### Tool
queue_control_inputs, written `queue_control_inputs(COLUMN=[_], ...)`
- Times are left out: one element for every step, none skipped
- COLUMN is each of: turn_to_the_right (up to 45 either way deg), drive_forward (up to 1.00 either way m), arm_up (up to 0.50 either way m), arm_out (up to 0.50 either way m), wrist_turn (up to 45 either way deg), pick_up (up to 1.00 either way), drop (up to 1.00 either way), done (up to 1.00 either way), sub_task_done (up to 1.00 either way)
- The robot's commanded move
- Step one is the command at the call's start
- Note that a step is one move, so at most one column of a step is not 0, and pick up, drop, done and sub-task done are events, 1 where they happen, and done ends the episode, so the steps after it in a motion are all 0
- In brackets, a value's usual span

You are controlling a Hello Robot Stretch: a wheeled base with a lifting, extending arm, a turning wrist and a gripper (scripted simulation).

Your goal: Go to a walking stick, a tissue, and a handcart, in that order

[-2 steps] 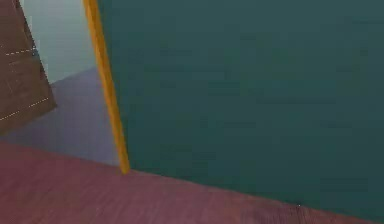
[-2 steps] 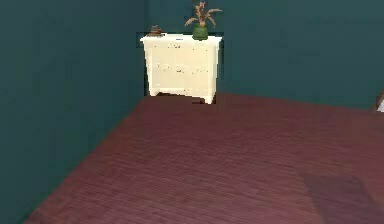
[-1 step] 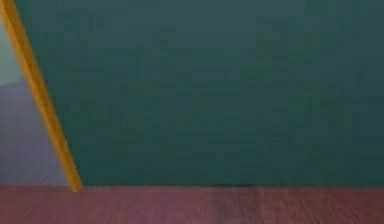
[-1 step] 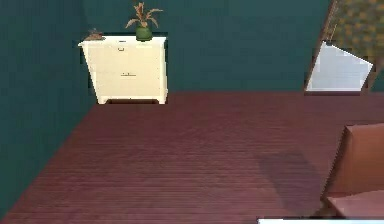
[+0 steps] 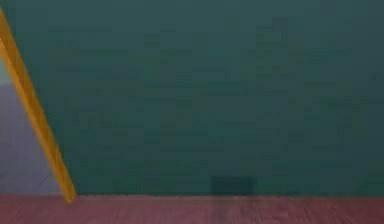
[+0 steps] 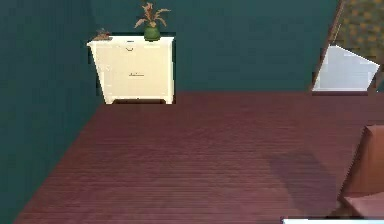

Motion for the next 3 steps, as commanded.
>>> queue_control_inputs(turn_to_the_right=[-45.0,-15.0,0.0], drive_forward=[0.0,0.0,1.0], arm_up=[0.0,0.0,0.0], arm_out=[0.0,0.0,0.0], wrist_turn=[0.0,0.0,0.0], pick_up=[0.0,0.0,0.0], drop=[0.0,0.0,0.0], done=[0.0,0.0,0.0], sub_task_done=[0.0,0.0,0.0])
